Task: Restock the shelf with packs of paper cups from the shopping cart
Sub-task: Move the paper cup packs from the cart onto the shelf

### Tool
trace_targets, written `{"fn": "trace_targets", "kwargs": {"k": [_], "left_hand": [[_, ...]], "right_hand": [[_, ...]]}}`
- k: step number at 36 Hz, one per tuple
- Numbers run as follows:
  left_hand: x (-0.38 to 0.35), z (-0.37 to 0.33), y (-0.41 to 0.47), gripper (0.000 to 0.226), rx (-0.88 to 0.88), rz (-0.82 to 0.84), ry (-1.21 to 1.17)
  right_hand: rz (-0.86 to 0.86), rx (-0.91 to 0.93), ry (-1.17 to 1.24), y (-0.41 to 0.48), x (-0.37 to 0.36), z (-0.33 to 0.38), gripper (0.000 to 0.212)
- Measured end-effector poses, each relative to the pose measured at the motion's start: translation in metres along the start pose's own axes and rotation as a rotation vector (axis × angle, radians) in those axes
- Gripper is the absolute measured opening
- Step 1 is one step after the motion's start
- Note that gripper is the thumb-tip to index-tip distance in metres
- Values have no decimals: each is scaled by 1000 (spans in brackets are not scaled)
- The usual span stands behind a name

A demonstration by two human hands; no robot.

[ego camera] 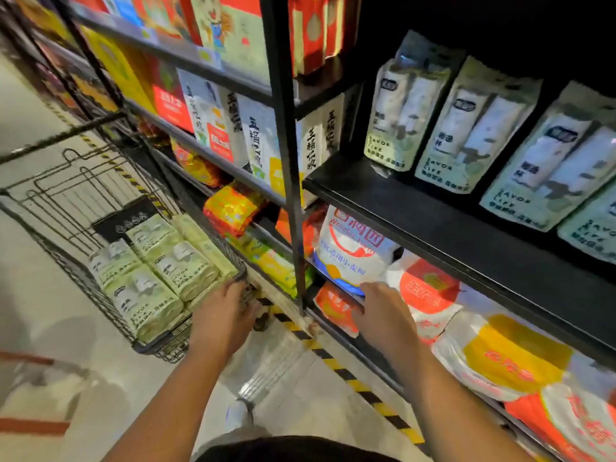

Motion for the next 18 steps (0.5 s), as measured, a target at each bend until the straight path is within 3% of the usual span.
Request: {"fn": "trace_targets", "kwargs": {"k": [4, 11, 16, 18], "left_hand": [[13, 48, -8, 54, 108, -17, -26], [29, 158, -19, 54, 331, -20, -71], [32, 246, -5, 61, 424, -15, -125], [38, 273, 7, 61, 436, -46, -132]], "right_hand": [[43, 86, 36, 17, -14, 52, 40], [174, 265, 6, 53, -53, 167, 26], [225, 342, -36, 67, -67, 257, 48], [221, 384, -63, 78, -73, 289, 39]]}}
Point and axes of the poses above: each hand's wrist, its own y-axis towards the middle knuckle, its own x-axis out of the back of the hand, z = x × y, the point moved 5 cm from there along y, towards the middle knuckle, and after that the axes turned 2 degrees about x, right-handed, at the moved point
